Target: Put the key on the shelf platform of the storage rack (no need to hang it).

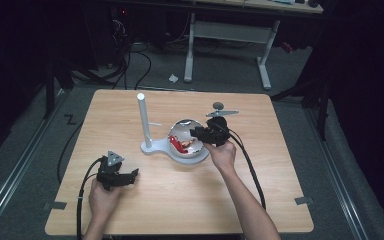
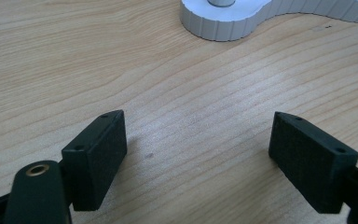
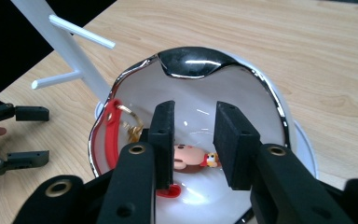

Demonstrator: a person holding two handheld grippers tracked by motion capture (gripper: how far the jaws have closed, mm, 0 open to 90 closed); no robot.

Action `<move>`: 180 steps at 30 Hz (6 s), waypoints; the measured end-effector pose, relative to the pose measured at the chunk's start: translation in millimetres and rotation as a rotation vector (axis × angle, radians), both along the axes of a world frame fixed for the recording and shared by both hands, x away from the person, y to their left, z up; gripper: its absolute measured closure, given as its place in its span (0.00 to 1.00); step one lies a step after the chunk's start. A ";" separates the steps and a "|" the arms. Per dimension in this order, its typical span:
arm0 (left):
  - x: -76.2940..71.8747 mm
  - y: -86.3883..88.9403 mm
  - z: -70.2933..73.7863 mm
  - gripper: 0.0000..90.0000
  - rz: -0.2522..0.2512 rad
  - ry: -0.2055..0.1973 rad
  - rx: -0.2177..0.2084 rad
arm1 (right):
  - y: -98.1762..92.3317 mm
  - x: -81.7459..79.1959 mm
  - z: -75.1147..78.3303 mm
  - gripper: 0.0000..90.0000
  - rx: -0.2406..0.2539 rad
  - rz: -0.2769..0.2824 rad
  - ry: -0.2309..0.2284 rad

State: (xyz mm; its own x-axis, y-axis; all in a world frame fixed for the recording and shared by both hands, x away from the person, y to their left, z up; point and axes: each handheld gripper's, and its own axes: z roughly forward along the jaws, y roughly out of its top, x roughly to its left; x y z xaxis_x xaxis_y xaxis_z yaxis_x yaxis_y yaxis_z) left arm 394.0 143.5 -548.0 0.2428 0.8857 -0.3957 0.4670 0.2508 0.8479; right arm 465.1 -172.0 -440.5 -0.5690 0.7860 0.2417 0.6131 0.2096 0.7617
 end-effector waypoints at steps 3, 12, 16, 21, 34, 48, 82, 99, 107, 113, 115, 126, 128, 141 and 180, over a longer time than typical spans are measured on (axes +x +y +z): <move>0.0 -0.1 0.0 0.22 0.001 -0.001 -0.001 | -4.2 -4.4 6.0 0.74 -0.010 -0.003 -0.031; 0.1 -0.1 0.0 0.22 0.001 -0.001 -0.001 | -26.4 -15.7 11.8 0.69 -0.018 -0.045 -0.065; 0.0 -0.1 0.0 0.22 0.001 -0.001 -0.001 | -32.6 -20.2 17.8 0.68 -0.017 -0.054 -0.090; 0.1 -0.1 0.0 0.22 0.001 -0.001 -0.001 | -38.5 -24.9 21.2 0.66 -0.043 -0.062 -0.109; 0.1 -0.1 0.0 0.22 0.001 -0.001 -0.001 | -58.5 -38.5 22.9 0.63 -0.080 -0.106 -0.141; 0.1 0.0 0.0 0.22 0.000 0.000 0.000 | -76.9 -49.9 36.4 0.58 -0.054 -0.126 -0.171; 0.9 -0.2 0.0 0.22 0.000 0.001 0.000 | -115.3 -86.5 59.0 0.57 -0.069 -0.177 -0.209; 0.8 -0.3 0.0 0.22 0.000 0.001 0.000 | -135.2 -107.0 51.0 0.57 -0.034 -0.208 -0.209; 0.8 -0.3 0.0 0.22 0.000 0.001 0.000 | -138.4 -116.5 47.1 0.57 -0.017 -0.209 -0.215; 0.7 -0.2 0.0 0.22 0.000 0.001 0.000 | -138.3 -122.4 42.4 0.57 -0.016 -0.210 -0.216; 0.7 -0.2 0.0 0.22 0.000 0.001 0.001 | -138.8 -123.9 40.2 0.57 -0.020 -0.211 -0.219; 0.7 -0.3 -0.1 0.22 0.000 0.001 0.000 | -142.6 -130.9 30.5 0.56 0.002 -0.218 -0.208; 0.7 -0.3 0.0 0.22 0.000 0.001 0.000 | -143.9 -131.8 28.5 0.56 0.008 -0.220 -0.206; 0.6 -0.3 0.0 0.22 0.000 0.001 0.000 | -142.0 -134.2 8.1 0.53 -0.007 -0.235 -0.189; 0.6 -0.3 0.0 0.22 0.000 0.001 0.001 | -132.6 -124.2 -55.7 0.51 -0.035 -0.273 -0.068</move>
State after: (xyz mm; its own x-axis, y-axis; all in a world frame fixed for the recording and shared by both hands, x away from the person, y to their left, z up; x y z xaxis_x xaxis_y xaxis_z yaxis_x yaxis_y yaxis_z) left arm 394.6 143.2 -548.0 0.2423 0.8861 -0.3950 0.4675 0.2502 0.8479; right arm 340.9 -304.7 -496.2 -0.3493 0.9195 0.1806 0.5981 0.0704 0.7983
